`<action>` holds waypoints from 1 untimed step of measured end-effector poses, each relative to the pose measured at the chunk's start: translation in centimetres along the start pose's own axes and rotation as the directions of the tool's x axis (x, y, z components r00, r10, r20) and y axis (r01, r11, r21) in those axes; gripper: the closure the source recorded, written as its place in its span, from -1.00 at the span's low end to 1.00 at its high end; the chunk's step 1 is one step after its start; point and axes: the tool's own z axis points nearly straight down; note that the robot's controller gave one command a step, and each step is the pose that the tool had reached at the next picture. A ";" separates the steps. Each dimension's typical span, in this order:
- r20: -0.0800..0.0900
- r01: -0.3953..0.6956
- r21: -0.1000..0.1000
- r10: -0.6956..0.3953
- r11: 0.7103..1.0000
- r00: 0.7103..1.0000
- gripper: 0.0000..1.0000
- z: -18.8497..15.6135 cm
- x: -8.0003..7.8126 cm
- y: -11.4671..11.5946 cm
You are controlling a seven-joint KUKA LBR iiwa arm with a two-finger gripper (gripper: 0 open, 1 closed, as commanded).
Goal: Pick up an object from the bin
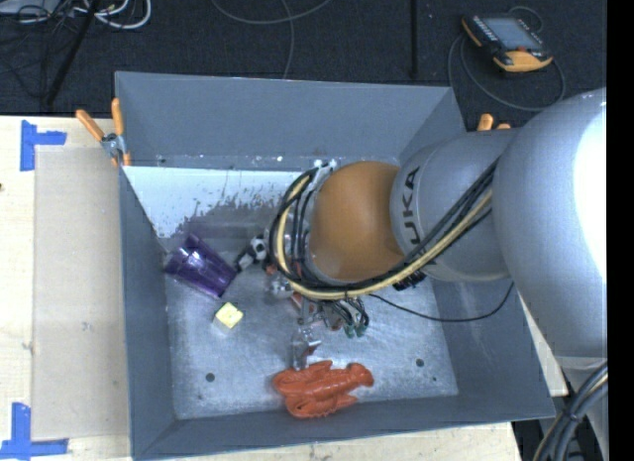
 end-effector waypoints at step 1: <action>-0.007 -0.077 0.000 0.077 0.997 0.997 -1.00 -1.3 1.5 -0.6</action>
Offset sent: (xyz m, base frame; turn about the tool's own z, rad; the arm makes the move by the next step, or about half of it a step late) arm -0.0750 -0.0636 0.0187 -0.1844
